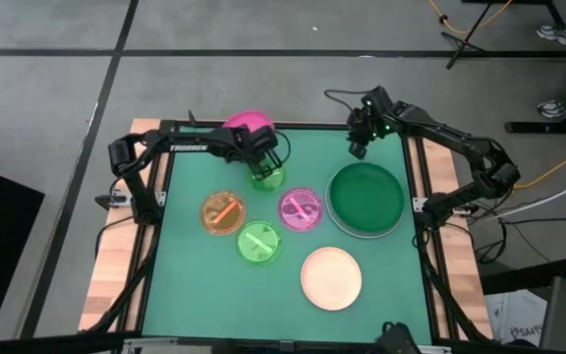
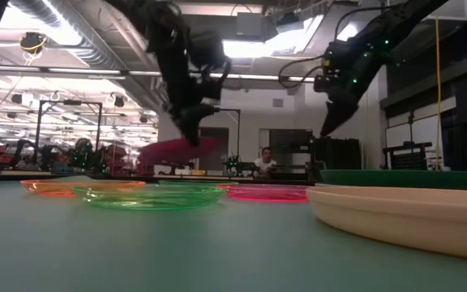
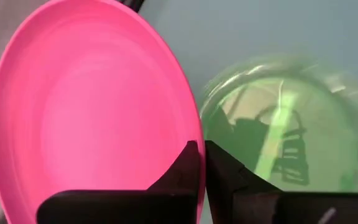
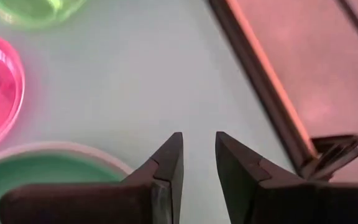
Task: Stack plastic plates
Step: Stack the pink plate on top of the green plate
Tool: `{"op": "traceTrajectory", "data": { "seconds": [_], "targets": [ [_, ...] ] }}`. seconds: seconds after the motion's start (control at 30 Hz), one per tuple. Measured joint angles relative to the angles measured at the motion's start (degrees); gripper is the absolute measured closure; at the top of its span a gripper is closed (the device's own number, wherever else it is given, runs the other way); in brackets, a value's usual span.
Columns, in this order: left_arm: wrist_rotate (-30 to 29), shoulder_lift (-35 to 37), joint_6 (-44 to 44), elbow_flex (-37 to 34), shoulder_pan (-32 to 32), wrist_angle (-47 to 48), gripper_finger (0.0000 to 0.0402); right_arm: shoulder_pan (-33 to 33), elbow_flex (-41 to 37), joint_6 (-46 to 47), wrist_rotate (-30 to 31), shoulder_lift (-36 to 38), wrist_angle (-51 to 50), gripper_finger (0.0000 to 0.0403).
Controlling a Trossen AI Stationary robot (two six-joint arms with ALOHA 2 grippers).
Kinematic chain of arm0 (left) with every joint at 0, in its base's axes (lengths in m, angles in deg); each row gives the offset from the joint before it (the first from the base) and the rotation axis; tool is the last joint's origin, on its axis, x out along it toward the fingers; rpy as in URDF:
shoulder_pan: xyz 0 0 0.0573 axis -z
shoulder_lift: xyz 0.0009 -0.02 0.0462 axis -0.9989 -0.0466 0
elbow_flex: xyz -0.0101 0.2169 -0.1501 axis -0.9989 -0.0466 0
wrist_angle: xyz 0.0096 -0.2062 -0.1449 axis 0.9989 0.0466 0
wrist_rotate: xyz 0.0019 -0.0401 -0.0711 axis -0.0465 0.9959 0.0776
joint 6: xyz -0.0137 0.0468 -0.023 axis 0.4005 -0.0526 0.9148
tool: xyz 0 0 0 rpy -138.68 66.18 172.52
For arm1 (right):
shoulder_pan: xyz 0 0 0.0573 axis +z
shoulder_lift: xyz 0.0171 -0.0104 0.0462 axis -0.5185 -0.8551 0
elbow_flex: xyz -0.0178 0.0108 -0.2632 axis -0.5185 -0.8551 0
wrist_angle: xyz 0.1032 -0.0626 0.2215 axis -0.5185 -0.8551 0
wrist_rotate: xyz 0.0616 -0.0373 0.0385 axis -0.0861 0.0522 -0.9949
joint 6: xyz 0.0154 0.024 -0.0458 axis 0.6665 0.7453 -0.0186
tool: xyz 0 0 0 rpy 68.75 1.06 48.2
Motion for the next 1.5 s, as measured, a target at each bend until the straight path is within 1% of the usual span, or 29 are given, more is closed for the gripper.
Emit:
{"op": "traceTrajectory", "data": {
  "seconds": [0.17,0.33,0.47,0.6,0.77,0.83,1.03,1.13,1.23,1.3,1.37,1.5],
  "targets": [
    [-0.3,0.0,-8.7,4.5,3.6,-0.8,0.0398,0.0,0.0,0.7,0.0,0.0,4.4,0.0318],
    [-0.3,0.0,-17.5,5.7,6.8,-3.9,0.0398,0.0,0.0,0.8,-1.0,0.0,5.9,0.0318],
    [-0.3,0.0,-24.5,5.7,8.8,-4.5,0.0398,0.0,0.0,1.1,-6.7,0.0,8.4,0.0313],
    [-0.3,0.0,-28.5,5.7,10.5,-4.5,0.0398,0.0,0.0,3.5,-12.7,0.0,11.4,0.0294],
    [-0.4,0.0,-32.8,5.7,12.3,-4.5,0.0398,0.3,0.0,8.6,-18.1,0.0,14.2,0.0265],
    [-0.4,0.0,-34.1,5.7,12.9,-4.5,0.0398,1.2,0.0,10.9,-18.9,0.0,14.5,0.0257],
    [-0.4,0.0,-36.6,5.7,14.2,-4.5,0.0398,6.4,0.0,16.4,-18.1,0.0,17.8,0.0252],
    [-0.4,0.0,-36.6,5.7,14.7,-4.5,0.0398,9.1,0.0,18.2,-16.1,0.0,20.9,0.0254],
    [-0.5,0.0,-36.6,5.7,15.3,-4.5,0.0398,11.3,0.0,18.6,-12.0,0.0,21.9,0.0255],
    [-0.5,0.0,-36.6,5.7,15.7,-4.5,0.0398,12.2,0.0,18.6,-8.6,0.0,21.7,0.0255],
    [-0.5,0.0,-36.6,5.7,16.1,-4.5,0.0398,12.5,0.0,18.6,-6.7,0.0,21.7,0.0255],
    [-0.5,0.0,-36.6,5.7,16.7,-4.5,0.0398,12.4,0.0,18.6,-6.3,0.0,22.9,0.0255]
  ]
}}
